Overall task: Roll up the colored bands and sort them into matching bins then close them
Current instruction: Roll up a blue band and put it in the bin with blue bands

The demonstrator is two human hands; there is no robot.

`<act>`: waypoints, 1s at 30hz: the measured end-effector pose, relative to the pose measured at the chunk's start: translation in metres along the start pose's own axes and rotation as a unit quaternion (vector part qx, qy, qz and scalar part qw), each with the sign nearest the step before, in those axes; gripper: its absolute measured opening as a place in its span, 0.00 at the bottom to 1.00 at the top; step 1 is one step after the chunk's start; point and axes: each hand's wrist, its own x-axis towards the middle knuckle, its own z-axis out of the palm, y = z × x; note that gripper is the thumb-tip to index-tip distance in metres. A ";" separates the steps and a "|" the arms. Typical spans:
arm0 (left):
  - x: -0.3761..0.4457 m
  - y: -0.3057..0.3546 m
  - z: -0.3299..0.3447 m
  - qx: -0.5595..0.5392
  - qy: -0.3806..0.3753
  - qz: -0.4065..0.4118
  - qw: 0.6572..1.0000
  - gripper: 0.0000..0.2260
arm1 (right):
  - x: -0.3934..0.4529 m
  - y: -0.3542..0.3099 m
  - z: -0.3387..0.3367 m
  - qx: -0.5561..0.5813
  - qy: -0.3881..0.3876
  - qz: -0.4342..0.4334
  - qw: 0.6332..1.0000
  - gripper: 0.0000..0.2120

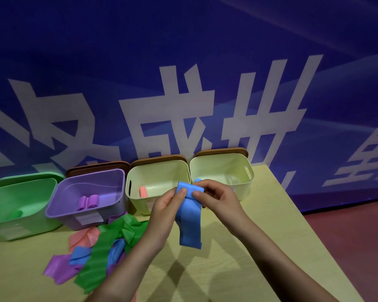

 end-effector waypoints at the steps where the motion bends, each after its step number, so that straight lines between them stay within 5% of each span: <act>1: -0.001 0.000 0.000 -0.036 -0.003 -0.025 0.999 0.11 | 0.000 -0.001 0.000 0.007 0.011 -0.007 1.000 0.06; 4: -0.004 0.003 0.002 -0.099 -0.043 -0.092 0.990 0.16 | 0.003 -0.001 0.001 0.005 0.052 -0.020 0.998 0.05; 9: -0.006 0.004 0.003 -0.001 -0.068 -0.096 0.993 0.09 | 0.006 0.004 -0.002 -0.071 0.101 -0.076 0.989 0.08; 15: -0.006 0.008 0.004 -0.003 -0.030 -0.077 0.997 0.08 | 0.005 0.011 -0.005 -0.283 0.043 -0.224 0.932 0.11; 30: 0.003 -0.006 0.004 -0.012 -0.001 -0.072 0.997 0.15 | 0.005 0.000 -0.023 -0.277 -0.105 -0.145 0.944 0.14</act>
